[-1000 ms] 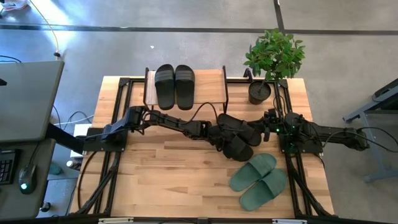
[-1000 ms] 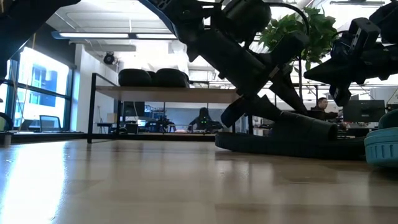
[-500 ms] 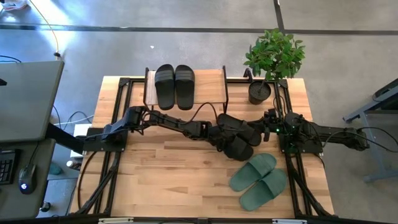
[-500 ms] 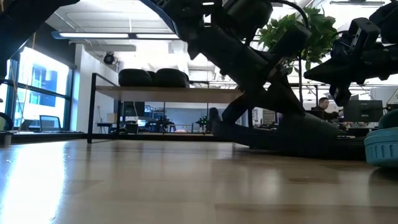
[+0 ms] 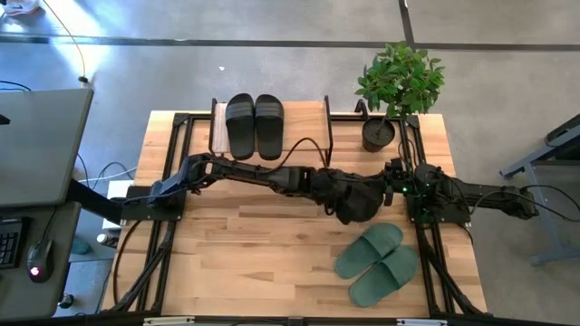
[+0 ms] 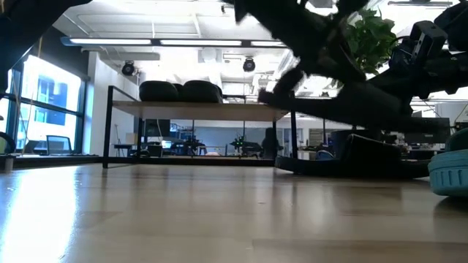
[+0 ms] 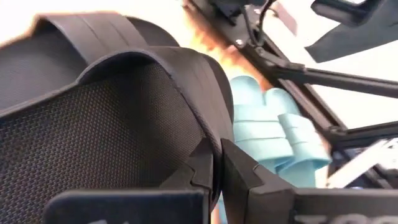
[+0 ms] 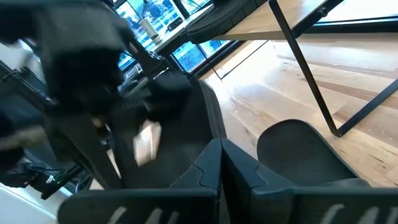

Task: Pick and place slides into the shelf
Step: Move the bottom black slide to the middle of the table

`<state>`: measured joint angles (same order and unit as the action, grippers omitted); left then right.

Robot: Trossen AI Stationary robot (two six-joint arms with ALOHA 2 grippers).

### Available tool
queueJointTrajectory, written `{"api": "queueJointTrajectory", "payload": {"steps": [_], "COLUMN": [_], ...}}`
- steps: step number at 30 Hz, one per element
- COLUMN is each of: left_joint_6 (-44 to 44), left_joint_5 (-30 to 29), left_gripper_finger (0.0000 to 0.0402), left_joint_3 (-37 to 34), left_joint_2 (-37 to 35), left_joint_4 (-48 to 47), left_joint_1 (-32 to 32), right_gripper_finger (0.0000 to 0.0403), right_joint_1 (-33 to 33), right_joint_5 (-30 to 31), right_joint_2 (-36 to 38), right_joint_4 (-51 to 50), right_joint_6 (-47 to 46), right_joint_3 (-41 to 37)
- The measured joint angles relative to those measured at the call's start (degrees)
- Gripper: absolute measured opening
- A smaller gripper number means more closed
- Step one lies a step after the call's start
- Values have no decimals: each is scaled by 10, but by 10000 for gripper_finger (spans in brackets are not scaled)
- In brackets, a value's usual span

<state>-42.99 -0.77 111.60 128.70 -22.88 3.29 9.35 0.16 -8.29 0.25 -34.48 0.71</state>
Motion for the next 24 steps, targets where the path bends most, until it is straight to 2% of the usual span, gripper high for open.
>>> {"api": "queueJointTrajectory", "payload": {"steps": [6, 11, 15, 24], "left_joint_6": [48, 57, 44, -81], "left_joint_5": [-66, -125, -180, -402], "left_gripper_finger": [1, 1, 0, 0], "left_joint_3": [130, 236, 208, 208], "left_joint_2": [0, -2, -49, -106], "left_joint_4": [-211, -342, -355, -456], "left_joint_1": [-13, -34, -53, -127], "right_gripper_finger": [0, 0, 0, 0], "right_joint_1": [0, 0, 0, 0], "right_joint_5": [0, 0, 0, 1], "right_joint_2": [0, 0, 0, -5], "right_joint_4": [0, 0, 0, 0], "right_joint_6": [0, 0, 0, -2], "right_joint_3": [0, 0, 0, 0]}}
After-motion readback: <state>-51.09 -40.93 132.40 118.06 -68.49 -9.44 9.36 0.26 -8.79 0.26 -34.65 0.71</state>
